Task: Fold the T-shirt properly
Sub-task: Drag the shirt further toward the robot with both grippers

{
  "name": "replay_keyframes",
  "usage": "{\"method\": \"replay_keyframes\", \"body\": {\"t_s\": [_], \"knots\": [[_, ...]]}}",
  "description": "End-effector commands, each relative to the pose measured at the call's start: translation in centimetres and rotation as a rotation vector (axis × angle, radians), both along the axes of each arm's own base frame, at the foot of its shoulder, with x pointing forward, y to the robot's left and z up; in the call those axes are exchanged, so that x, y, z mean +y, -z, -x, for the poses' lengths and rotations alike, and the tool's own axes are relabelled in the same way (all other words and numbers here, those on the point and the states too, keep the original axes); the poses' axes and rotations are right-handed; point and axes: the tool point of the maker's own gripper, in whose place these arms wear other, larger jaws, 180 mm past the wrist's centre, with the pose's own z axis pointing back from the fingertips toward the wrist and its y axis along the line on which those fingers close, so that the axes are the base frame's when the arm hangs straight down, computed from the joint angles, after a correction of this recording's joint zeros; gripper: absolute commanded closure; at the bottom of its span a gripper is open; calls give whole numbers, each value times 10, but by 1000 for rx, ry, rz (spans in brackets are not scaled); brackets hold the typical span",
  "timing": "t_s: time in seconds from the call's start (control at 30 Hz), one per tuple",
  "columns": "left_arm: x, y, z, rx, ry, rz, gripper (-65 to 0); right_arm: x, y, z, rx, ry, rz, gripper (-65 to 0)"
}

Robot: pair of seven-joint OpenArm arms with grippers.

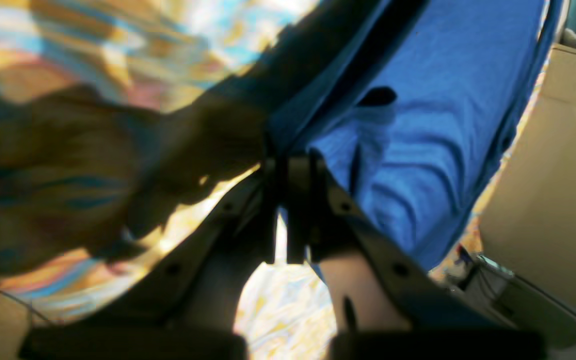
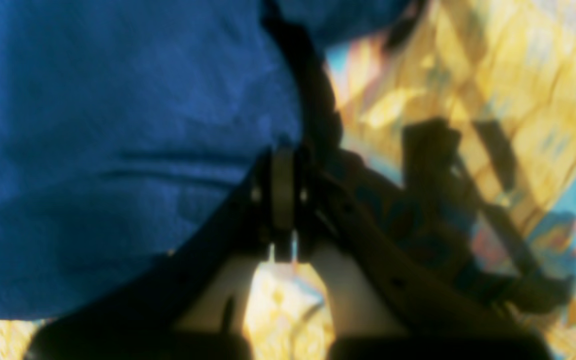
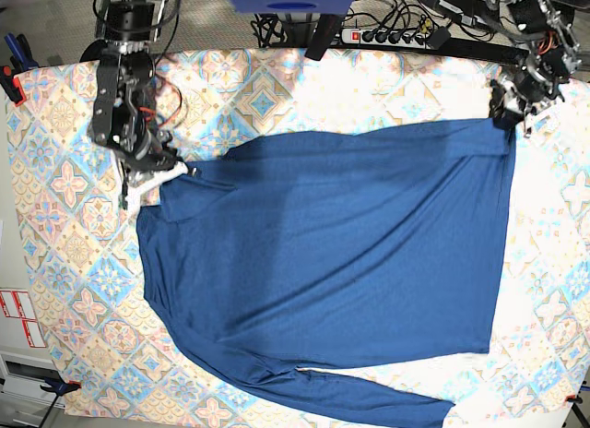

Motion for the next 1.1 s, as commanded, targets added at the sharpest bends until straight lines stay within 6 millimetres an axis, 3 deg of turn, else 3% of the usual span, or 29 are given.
{"method": "replay_keyframes", "body": {"t_s": [0.0,0.17,0.33,0.4,0.57,0.8,0.87,1.07], "knots": [[9,-9,-2,-20,2,-24,0,-7,-13,-10,-54,3,16,-1],[20,-13,7,-7,0,-42,0,-8,-15,5,-54,-3,30,-1],[35,-22,7,-35,-46,-56,0,-11,-29,-2,-92,-11,48,-1],[40,-32,-10,-73,-45,-68,0,-12,-32,-7,-102,-11,50,-1],[40,-51,-54,-176,-50,-65,0,-10,-58,-54,-193,-10,42,-1],[30,-74,-115,-279,-43,-79,0,-13,-48,-86,-163,16,7,-1],[21,-68,-129,-279,-36,-49,0,-13,-46,-93,-156,21,-1,-1],[17,-56,-159,-292,-91,38,0,-15,-47,-115,-183,46,-11,-1]]}}
